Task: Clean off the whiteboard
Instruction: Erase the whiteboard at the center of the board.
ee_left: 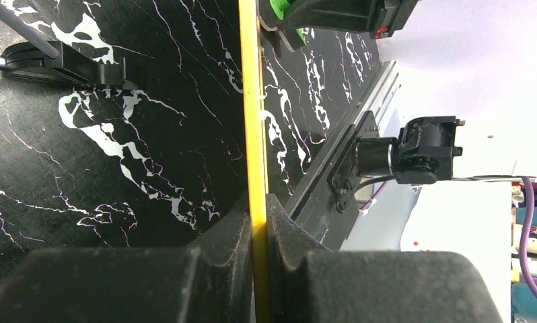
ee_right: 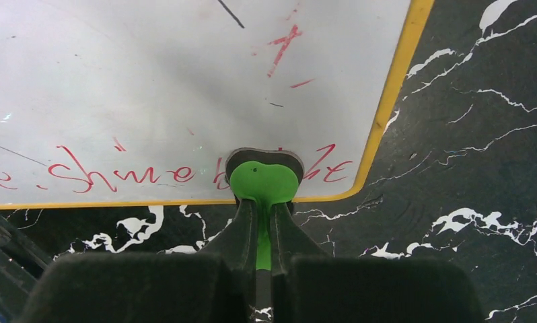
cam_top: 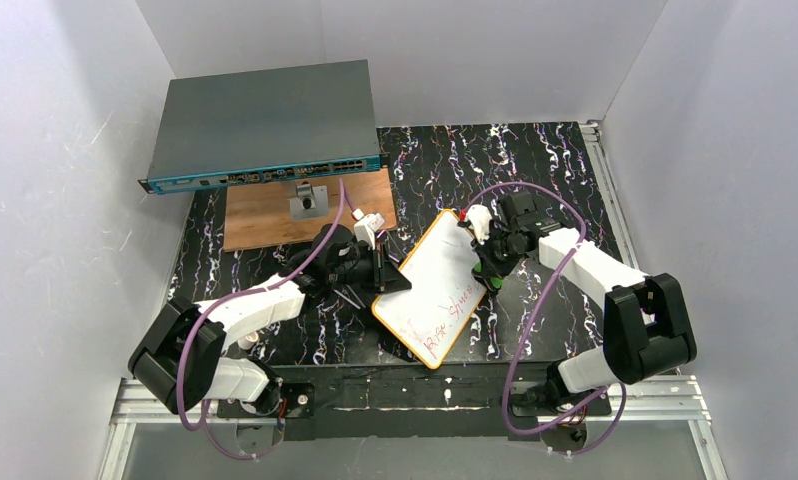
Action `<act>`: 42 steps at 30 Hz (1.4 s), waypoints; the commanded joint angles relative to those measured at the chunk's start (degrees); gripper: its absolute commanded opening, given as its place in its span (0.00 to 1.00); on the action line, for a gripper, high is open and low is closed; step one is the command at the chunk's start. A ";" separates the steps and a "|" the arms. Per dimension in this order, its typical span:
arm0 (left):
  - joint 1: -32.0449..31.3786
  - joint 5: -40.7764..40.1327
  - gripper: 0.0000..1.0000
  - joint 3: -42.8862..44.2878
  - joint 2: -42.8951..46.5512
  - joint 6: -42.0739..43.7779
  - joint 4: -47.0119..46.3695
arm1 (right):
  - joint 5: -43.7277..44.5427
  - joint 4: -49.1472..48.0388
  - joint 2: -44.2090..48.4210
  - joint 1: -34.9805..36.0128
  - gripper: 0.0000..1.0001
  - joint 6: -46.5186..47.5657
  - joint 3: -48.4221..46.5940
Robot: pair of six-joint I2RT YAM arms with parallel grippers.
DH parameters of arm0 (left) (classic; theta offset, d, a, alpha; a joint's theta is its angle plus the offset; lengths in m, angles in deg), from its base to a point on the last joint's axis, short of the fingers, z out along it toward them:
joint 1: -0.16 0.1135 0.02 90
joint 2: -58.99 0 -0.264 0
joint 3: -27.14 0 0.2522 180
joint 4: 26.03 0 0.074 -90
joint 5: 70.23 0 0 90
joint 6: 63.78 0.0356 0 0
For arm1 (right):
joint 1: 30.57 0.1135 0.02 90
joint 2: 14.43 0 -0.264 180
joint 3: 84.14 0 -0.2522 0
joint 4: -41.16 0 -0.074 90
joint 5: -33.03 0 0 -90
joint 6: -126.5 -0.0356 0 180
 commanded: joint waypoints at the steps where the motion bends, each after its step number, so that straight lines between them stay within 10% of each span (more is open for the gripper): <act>1: -0.30 1.03 0.00 1.35 1.64 3.69 -2.27 | -1.06 -1.50 -0.56 -0.21 0.01 0.15 -0.48; 9: -0.21 1.03 0.00 1.67 1.51 3.96 -1.88 | -12.35 3.62 1.35 3.97 0.01 4.96 -0.70; 19: -0.22 2.33 0.00 1.52 1.13 4.31 -2.20 | 2.55 -6.49 -0.58 -3.54 0.01 -4.91 -3.45; 31: -0.24 2.90 0.00 2.29 0.36 4.39 -2.22 | -12.09 0.99 0.91 2.42 0.01 1.32 -3.14; 42: -0.19 3.67 0.00 2.71 -0.16 4.13 -2.28 | 3.35 -6.97 -3.33 -2.68 0.01 -9.00 -8.86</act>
